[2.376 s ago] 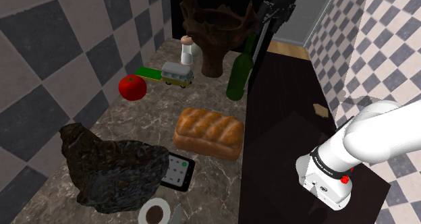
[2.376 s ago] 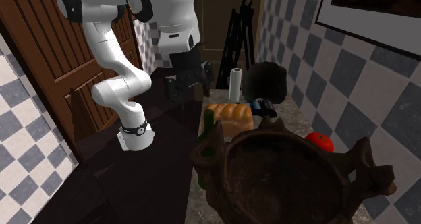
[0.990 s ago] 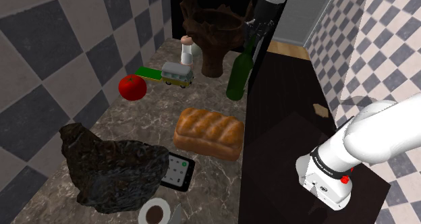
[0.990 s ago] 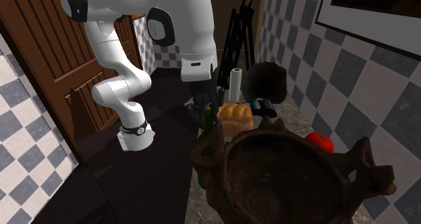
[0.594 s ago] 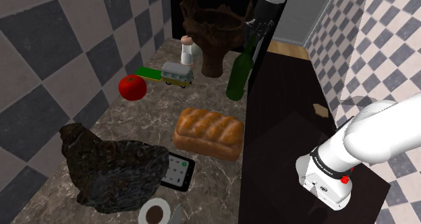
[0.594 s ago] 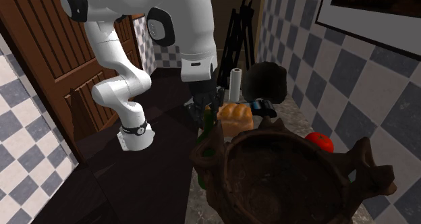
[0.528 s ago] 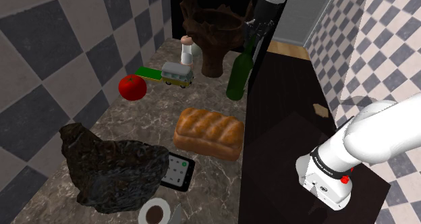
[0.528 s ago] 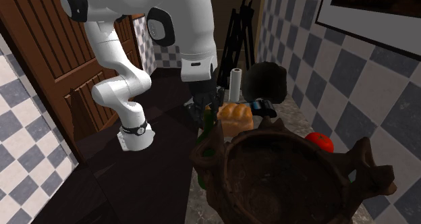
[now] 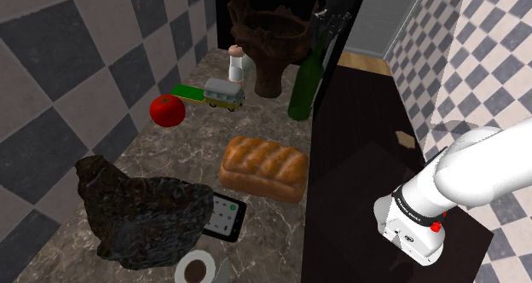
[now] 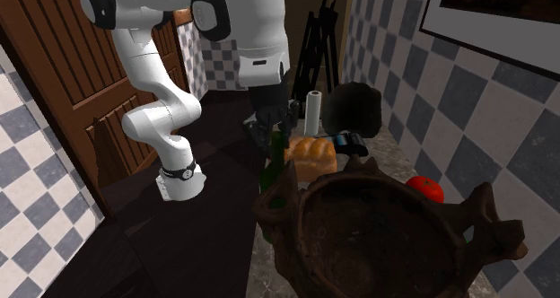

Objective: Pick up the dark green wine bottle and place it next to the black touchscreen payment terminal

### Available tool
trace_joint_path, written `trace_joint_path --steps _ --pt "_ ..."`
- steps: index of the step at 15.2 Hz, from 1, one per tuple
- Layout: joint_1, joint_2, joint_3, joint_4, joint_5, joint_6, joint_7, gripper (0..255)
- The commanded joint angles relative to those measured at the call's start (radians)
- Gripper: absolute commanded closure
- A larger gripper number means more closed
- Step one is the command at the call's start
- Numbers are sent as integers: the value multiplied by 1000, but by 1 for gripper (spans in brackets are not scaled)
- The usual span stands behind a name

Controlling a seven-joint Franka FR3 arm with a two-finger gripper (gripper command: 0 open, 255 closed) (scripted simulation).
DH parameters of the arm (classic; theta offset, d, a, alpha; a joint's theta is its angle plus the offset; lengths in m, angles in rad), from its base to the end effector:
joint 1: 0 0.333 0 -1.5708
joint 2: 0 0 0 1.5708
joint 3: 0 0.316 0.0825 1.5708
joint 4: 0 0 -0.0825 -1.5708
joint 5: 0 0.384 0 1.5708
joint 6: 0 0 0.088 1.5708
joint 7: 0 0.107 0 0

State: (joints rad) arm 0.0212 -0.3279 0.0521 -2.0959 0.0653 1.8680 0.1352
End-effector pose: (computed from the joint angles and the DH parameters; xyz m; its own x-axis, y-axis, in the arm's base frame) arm 0.4656 0.0418 0.5666 0.9924 -0.0822 0.0918 -0.0769 -0.9952 -0.0602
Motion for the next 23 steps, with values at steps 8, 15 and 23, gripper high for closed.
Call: trace_joint_path --steps 8,15,23 --pt "-1 12 -2 133 -3 -121 5 255" --pt "-2 33 -3 248 -5 -216 10 255" --pt "31 102 60 366 -4 -259 108 255"
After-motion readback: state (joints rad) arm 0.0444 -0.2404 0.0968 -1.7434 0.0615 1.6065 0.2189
